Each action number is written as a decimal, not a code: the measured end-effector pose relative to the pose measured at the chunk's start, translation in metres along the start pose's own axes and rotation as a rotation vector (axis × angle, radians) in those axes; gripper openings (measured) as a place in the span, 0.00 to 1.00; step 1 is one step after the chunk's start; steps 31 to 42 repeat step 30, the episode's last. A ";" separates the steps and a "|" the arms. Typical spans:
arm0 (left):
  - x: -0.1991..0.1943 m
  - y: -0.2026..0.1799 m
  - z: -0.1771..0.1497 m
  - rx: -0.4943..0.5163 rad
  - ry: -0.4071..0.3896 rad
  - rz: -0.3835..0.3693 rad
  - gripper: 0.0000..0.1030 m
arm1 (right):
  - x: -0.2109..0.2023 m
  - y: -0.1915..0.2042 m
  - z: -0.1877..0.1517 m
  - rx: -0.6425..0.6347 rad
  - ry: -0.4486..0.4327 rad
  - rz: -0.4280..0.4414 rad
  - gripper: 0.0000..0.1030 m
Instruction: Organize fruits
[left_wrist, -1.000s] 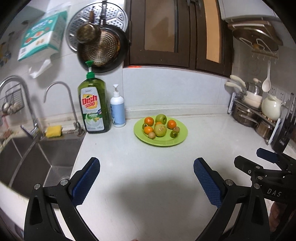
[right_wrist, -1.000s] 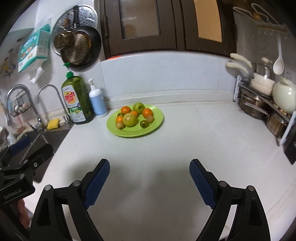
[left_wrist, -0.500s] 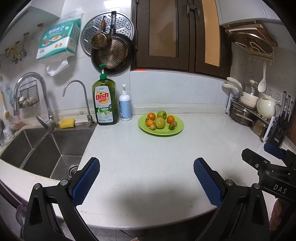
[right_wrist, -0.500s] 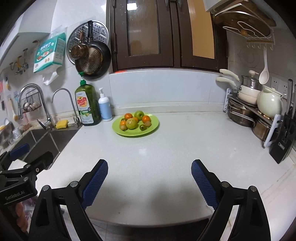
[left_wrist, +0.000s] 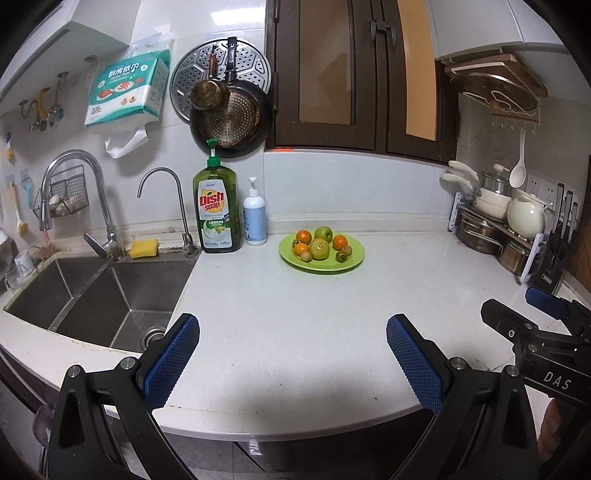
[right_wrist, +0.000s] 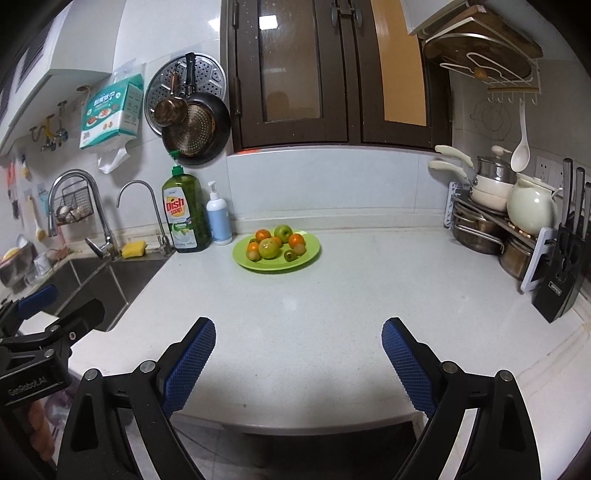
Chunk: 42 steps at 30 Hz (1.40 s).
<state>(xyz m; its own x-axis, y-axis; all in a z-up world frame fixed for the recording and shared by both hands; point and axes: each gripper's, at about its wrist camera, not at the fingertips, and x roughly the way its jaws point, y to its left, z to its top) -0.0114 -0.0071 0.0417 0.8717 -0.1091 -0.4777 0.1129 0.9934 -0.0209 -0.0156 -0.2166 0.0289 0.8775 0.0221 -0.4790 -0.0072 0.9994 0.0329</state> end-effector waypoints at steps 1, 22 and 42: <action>-0.001 0.000 0.000 0.001 -0.004 0.003 1.00 | -0.001 0.000 0.000 -0.001 0.000 0.000 0.90; -0.008 -0.002 -0.008 0.000 0.001 0.013 1.00 | -0.011 0.000 -0.004 -0.011 -0.015 -0.004 0.90; -0.009 0.000 -0.008 -0.004 -0.002 0.018 1.00 | -0.012 0.002 -0.005 -0.015 -0.012 -0.002 0.90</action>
